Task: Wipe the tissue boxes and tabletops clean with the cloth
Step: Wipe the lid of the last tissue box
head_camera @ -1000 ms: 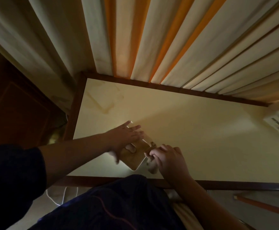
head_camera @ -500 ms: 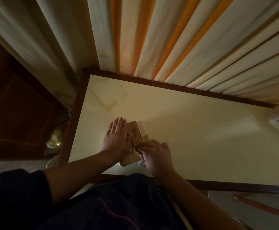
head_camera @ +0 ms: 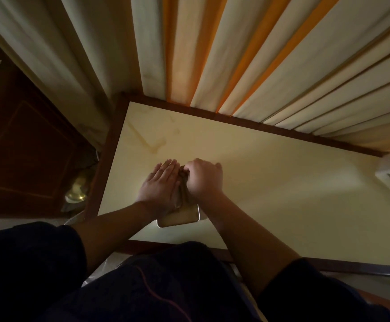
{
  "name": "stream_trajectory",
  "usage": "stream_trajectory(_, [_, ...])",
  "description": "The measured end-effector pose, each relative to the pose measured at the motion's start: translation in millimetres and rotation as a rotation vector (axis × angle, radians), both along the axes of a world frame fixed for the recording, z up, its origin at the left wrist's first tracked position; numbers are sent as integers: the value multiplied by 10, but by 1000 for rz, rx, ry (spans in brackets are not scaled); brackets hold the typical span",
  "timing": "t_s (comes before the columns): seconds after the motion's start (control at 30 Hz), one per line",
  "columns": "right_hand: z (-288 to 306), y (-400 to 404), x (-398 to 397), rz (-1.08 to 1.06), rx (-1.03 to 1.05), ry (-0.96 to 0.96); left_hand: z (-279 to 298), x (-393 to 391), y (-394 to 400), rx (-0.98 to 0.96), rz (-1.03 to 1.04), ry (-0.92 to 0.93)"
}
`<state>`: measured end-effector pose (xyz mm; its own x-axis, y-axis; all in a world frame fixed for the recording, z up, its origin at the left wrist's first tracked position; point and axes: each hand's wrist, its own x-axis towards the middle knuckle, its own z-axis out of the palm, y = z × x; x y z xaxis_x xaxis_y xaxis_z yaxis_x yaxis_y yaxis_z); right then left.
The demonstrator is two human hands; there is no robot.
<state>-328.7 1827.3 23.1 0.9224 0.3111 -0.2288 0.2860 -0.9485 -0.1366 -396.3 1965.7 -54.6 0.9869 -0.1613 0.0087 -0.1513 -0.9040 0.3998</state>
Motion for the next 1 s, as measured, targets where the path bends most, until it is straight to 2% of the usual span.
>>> stream_trajectory(0.13, [-93, -222, -434, 21, 118, -68, -65, 35, 31, 41, -28, -21])
stream_trajectory(0.27, [-52, -448, -843, 57, 69, -32, -48, 28, 15, 26, 5, -34])
stream_trajectory(0.4, [38, -623, -989, 75, 18, 179, -23, 9, -4, 38, 4, -34])
stream_trajectory(0.57, [204, -432, -643, 116, -121, 263, -103, 36, 15, 33, 3, -48])
stream_trajectory(0.83, [164, 18, 99, 9, -68, 120, -60, 10, 1, -5, 23, -40])
stream_trajectory(1.0, [-44, -44, -53, -8, 65, 41, -64, 6, 8, -22, 6, -38])
